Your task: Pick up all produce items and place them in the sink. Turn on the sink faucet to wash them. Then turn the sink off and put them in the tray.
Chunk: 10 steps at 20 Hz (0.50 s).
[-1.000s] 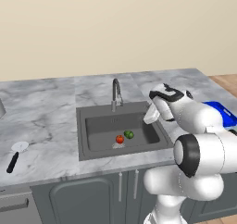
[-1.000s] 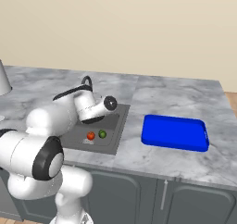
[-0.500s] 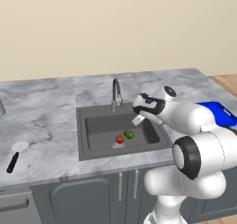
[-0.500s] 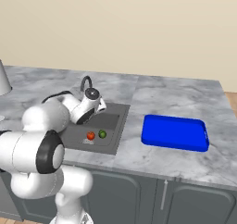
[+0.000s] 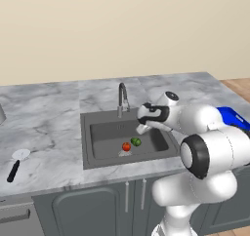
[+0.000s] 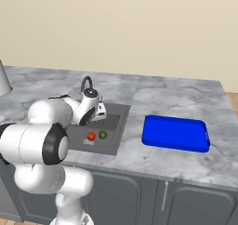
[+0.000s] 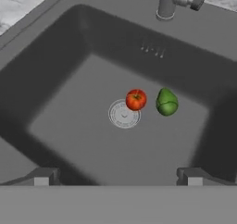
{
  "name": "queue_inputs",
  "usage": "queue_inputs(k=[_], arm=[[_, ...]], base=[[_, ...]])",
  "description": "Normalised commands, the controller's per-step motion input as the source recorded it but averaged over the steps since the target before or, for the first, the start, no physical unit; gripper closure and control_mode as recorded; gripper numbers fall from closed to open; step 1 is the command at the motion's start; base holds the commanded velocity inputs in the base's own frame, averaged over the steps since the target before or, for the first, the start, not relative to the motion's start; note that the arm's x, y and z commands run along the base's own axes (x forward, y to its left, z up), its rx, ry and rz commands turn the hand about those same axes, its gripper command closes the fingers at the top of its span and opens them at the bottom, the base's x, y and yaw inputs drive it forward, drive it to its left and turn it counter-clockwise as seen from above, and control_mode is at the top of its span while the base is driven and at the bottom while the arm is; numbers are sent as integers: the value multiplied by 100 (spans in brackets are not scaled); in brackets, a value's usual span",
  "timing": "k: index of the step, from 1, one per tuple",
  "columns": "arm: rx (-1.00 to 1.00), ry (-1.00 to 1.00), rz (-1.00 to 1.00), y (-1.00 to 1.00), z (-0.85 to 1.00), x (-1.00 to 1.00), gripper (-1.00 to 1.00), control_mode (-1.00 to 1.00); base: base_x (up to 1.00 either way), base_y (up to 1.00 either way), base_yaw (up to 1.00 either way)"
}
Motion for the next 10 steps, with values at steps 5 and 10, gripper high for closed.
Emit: queue_inputs(k=[5, 10], arm=[[0, 12, -17, 0, -18, 0, -100, -100], [0, 8, -12, 0, -22, 2, -100, -100]], base=[[0, 0, 0], [0, 0, 0]])
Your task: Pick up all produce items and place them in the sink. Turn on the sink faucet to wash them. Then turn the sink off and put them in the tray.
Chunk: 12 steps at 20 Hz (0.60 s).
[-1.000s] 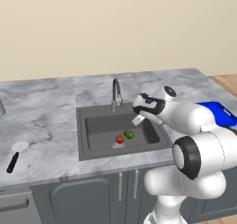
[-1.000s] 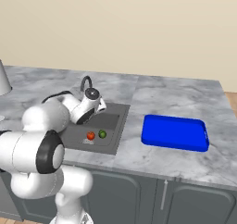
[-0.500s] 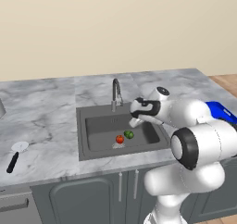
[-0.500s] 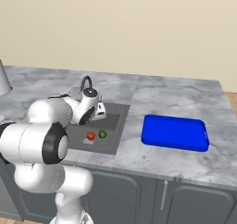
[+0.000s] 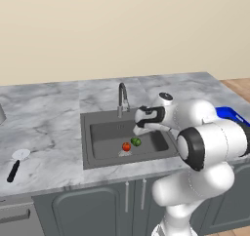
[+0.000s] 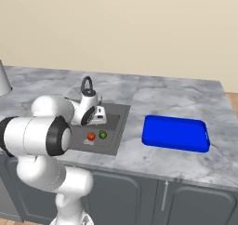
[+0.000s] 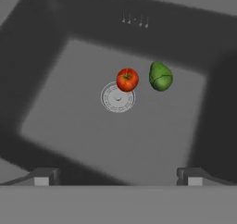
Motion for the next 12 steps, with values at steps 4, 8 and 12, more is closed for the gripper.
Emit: queue_inputs(k=[4, 8, 12], arm=[[0, 7, -8, 0, -24, 12, -100, -100], [0, 5, -7, 0, -24, 23, -100, -100], [0, 4, -7, 0, -27, 29, -100, -100]], base=[[0, 0, 0], [0, 0, 0], [0, 0, 0]])
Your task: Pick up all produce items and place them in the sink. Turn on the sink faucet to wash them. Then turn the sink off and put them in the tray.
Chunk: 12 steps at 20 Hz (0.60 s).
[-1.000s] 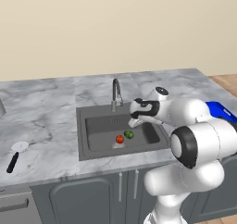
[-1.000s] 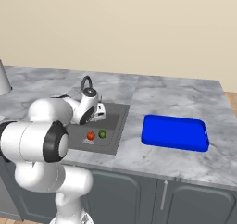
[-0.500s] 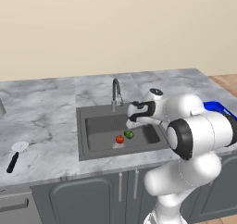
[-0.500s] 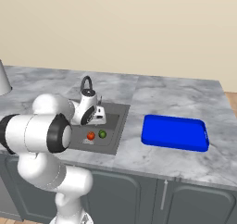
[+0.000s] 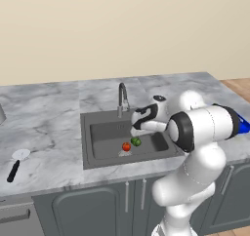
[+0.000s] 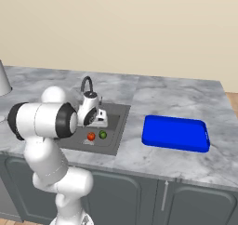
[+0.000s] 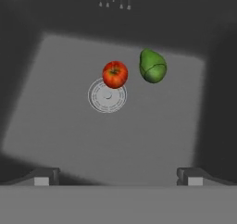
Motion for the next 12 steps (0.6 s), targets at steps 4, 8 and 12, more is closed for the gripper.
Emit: queue_inputs(k=[4, 8, 12], arm=[[0, 3, -6, 0, -29, 31, -100, -100], [0, 1, -5, 0, -31, 32, -100, -100], [0, 0, -2, 0, -31, 33, -100, -100]], base=[[0, 0, 0], [0, 0, 0], [0, 0, 0]])
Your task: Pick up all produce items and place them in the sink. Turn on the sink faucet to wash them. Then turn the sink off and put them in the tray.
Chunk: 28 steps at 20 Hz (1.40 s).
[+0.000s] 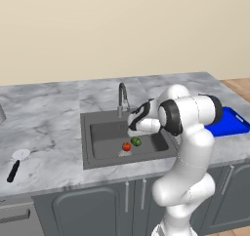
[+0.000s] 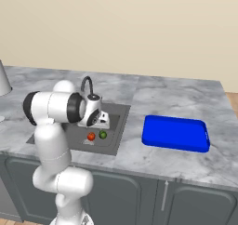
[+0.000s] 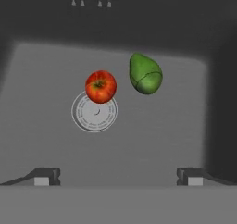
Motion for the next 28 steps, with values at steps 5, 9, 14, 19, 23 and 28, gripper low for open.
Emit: queue_inputs(k=[5, 9, 14, 19, 23, 28], arm=[[0, 0, 0, 0, -28, 30, -100, -100], [0, 0, 0, 0, -24, 33, -100, -100], [0, -1, 0, 0, -26, 30, -100, -100], [0, -2, 0, 0, -25, 32, -100, -100], [0, -2, 0, 0, -22, 35, -100, -100], [0, -1, 0, 0, -19, 36, -100, -100]], base=[[0, 0, 0], [0, 0, 0], [0, 0, 0], [0, 0, 0], [0, 0, 0], [0, 0, 0]])
